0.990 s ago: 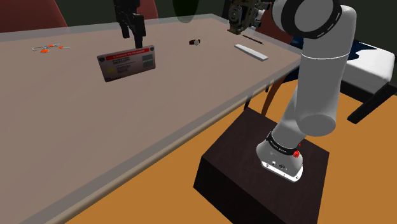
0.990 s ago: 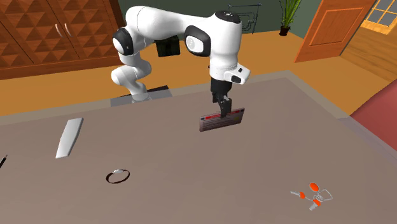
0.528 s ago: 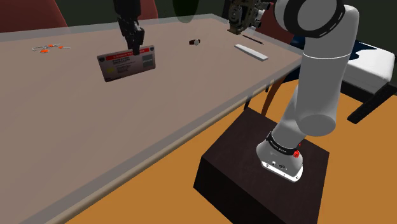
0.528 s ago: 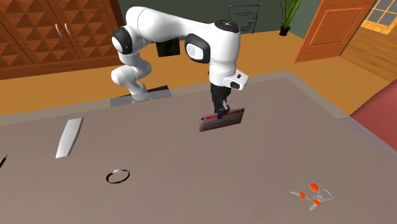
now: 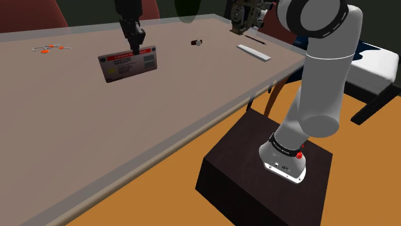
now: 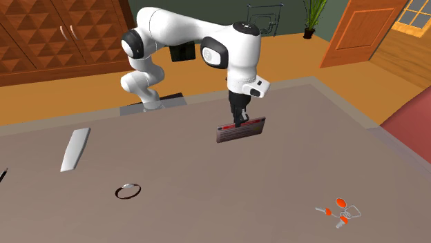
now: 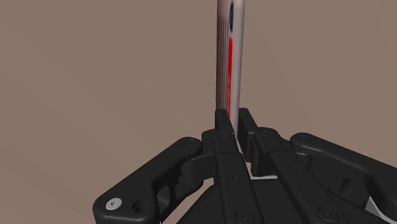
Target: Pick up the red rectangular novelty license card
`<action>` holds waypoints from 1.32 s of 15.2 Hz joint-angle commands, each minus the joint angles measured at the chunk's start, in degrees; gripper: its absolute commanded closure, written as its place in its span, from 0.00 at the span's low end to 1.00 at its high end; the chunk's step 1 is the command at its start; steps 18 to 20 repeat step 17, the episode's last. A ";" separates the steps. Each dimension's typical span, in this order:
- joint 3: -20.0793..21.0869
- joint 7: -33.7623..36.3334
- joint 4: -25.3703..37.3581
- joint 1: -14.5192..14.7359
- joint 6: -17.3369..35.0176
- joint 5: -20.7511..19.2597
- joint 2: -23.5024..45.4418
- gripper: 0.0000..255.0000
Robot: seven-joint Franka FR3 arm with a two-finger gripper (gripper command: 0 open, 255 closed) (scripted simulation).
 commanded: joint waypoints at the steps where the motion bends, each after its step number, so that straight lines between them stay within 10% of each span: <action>1: 0.00 0.01 1.07 0.06 -0.86 -0.04 0.26 1.00; 20: -0.05 0.17 22.75 1.98 -15.92 -1.33 6.90 1.00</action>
